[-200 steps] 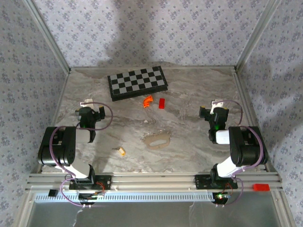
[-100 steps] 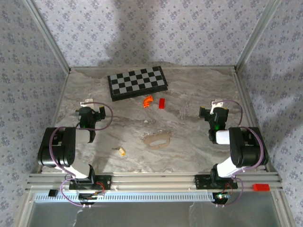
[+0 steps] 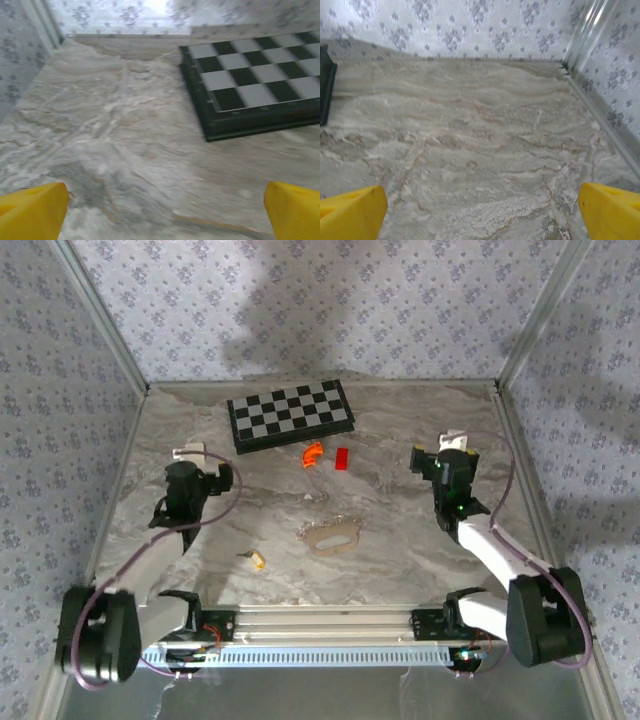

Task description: Put the keys on the keyring

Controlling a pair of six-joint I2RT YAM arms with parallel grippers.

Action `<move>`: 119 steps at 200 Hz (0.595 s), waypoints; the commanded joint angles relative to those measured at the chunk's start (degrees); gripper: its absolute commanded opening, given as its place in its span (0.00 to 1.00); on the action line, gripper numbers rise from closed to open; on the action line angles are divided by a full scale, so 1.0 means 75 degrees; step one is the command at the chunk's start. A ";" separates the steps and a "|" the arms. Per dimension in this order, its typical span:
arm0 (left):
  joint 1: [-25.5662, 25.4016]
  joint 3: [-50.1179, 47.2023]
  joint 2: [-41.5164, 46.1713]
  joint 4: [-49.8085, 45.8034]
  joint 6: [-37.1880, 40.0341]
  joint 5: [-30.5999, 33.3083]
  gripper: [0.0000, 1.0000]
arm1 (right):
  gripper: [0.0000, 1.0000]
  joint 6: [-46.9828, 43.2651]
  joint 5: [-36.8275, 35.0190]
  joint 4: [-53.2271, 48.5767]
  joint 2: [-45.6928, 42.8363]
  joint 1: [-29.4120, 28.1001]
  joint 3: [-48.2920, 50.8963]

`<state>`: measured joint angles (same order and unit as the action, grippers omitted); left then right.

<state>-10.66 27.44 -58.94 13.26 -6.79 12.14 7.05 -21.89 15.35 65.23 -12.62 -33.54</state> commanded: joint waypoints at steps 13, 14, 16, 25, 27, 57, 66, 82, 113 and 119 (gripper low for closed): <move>-0.0250 0.0964 0.1176 -0.3379 -0.1760 -0.0350 1.00 | 0.99 0.1264 0.0044 -0.3078 -0.0254 -0.0482 -0.1148; -0.0253 0.1002 0.1189 -0.3446 -0.1775 -0.0422 1.00 | 0.99 0.1270 0.0081 -0.3125 -0.0251 -0.0507 -0.1186; -0.0275 0.1048 0.1208 -0.3570 -0.1828 -0.0529 1.00 | 1.00 0.1282 0.0144 -0.3202 -0.0249 -0.0555 -0.1226; -0.0376 0.1198 0.1293 -0.3992 -0.1966 -0.0948 1.00 | 1.00 0.1265 0.0413 -0.3468 -0.0228 -0.0797 -0.1378; -0.0411 0.1209 0.1316 -0.4046 -0.1990 -0.1094 1.00 | 1.00 0.1243 0.0487 -0.3510 -0.0220 -0.0853 -0.1411; -0.1114 0.1172 0.1546 -0.4474 -0.2310 -0.2457 1.00 | 1.00 0.1181 0.1283 -0.4234 -0.0032 -0.1746 -0.1704; -0.1447 0.1155 0.1532 -0.4561 -0.2401 -0.2593 1.00 | 0.99 0.1204 0.1594 -0.4303 -0.0006 -0.1961 -0.1670; -0.2073 0.1053 0.1523 -0.4607 -0.2613 -0.2749 1.00 | 1.00 0.1355 0.2524 -0.4456 0.0155 -0.2082 -0.1672; -0.2970 0.0852 0.1419 -0.4506 -0.2969 -0.2833 0.99 | 1.00 0.1542 0.3916 -0.4909 0.0624 -0.2416 -0.1843; -0.3059 0.0816 0.1362 -0.4452 -0.3005 -0.2868 0.98 | 1.00 0.1540 0.4085 -0.4918 0.0669 -0.2514 -0.1836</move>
<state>-30.92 34.92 -47.79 -19.09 -26.09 -6.50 16.64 -1.26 -16.64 68.62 -29.12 -45.36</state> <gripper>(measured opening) 0.992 0.995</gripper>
